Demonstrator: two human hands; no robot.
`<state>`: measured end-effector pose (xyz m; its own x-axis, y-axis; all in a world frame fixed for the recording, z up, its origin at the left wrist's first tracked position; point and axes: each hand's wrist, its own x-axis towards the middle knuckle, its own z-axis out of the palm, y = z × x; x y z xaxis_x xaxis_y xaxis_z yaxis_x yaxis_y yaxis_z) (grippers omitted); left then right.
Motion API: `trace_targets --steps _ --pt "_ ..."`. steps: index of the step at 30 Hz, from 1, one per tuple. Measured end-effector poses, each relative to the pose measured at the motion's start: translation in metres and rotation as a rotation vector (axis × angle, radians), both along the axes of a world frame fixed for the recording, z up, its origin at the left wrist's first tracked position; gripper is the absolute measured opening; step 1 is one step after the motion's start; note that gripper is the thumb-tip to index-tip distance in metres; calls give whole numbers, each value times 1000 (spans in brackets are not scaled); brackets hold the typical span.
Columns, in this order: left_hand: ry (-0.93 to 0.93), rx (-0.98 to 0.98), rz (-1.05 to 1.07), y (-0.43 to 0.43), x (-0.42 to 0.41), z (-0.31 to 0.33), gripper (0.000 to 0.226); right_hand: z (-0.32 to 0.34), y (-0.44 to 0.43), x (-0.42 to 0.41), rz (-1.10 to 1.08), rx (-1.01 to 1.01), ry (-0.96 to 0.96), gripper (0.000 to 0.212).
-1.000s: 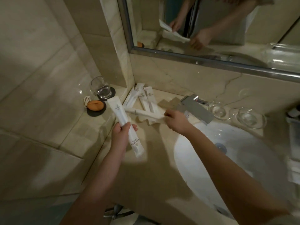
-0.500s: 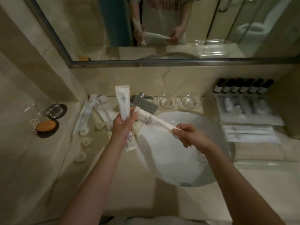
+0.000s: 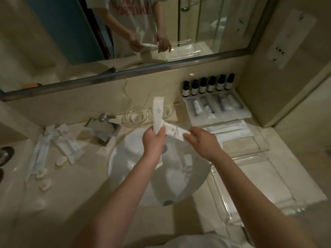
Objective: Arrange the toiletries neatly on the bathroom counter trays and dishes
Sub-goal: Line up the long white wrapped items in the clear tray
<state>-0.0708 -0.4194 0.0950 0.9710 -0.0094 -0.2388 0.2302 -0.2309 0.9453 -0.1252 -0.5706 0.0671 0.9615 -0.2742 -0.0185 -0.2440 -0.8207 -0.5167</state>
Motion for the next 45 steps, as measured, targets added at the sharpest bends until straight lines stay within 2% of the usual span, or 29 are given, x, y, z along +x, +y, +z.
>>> trace_targets --steps 3,6,8,14,18,20,23,27,29,33,37,45 --pt "12 2 -47 -29 -11 -10 19 -9 -22 -5 -30 -17 -95 46" --pt "68 50 -98 -41 -9 -19 13 -18 -59 -10 -41 -41 -54 36" --pt "92 80 -113 -42 -3 -25 13 -25 -90 -13 -38 -105 13 30" --pt "83 129 -127 -40 14 -37 18 -44 -156 -13 8 -213 337 31" --pt "116 135 -171 -44 16 -46 21 -65 -168 -14 106 -217 425 27" --pt "123 131 -177 -47 15 -50 22 -77 -165 -17 130 -237 361 25" --pt "128 132 -200 -51 12 -54 22 -88 -157 -25 119 -294 141 29" --pt "141 105 -221 -55 10 -57 24 -92 -155 -37 43 -221 -93 34" --pt "146 94 -223 -56 9 -58 24 -92 -156 -44 -4 -166 -71 32" --pt "158 105 -246 -55 6 -60 21 -97 -154 -51 -3 -86 100 18" --pt "167 109 -238 -53 3 -61 18 -100 -151 -46 -69 54 64 20" --pt "184 92 -248 -53 -1 -62 19 -106 -147 -33 -146 74 8 18"
